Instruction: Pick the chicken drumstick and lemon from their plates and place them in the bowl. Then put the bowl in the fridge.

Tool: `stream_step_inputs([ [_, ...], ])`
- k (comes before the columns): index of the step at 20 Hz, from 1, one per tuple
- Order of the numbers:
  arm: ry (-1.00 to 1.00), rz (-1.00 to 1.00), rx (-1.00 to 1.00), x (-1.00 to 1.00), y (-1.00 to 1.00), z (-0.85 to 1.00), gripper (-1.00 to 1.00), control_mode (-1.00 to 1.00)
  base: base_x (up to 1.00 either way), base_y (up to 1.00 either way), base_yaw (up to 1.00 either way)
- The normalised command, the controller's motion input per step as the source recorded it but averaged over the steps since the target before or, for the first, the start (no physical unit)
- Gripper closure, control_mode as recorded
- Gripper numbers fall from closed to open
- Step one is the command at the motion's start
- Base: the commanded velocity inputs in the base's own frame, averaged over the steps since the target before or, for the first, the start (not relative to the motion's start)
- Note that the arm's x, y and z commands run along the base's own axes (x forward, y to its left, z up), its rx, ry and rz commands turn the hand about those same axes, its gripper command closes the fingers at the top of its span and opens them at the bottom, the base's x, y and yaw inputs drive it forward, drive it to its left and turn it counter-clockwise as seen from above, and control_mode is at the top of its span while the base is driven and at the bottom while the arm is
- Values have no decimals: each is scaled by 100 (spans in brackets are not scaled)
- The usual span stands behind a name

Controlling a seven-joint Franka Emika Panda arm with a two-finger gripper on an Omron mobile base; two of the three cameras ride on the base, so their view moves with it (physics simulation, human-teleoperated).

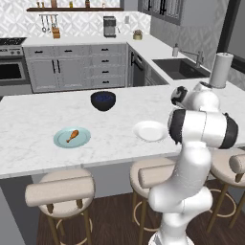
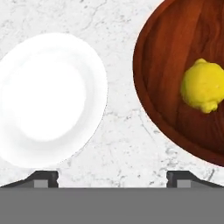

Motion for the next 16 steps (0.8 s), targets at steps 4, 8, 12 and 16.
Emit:
stream_step_inputs([
  [4, 0, 0, -4, -56, 91, 40, -100, -100, 0, 0, 0],
  [8, 0, 0, 0, -40, 85, 13, -100, -100, 0, 0, 0],
  [12, 0, 0, -1, -35, 67, 16, -100, -100, 0, 0, 0],
  [16, 0, 0, -4, -21, 66, 17, -100, -100, 0, 0, 0],
])
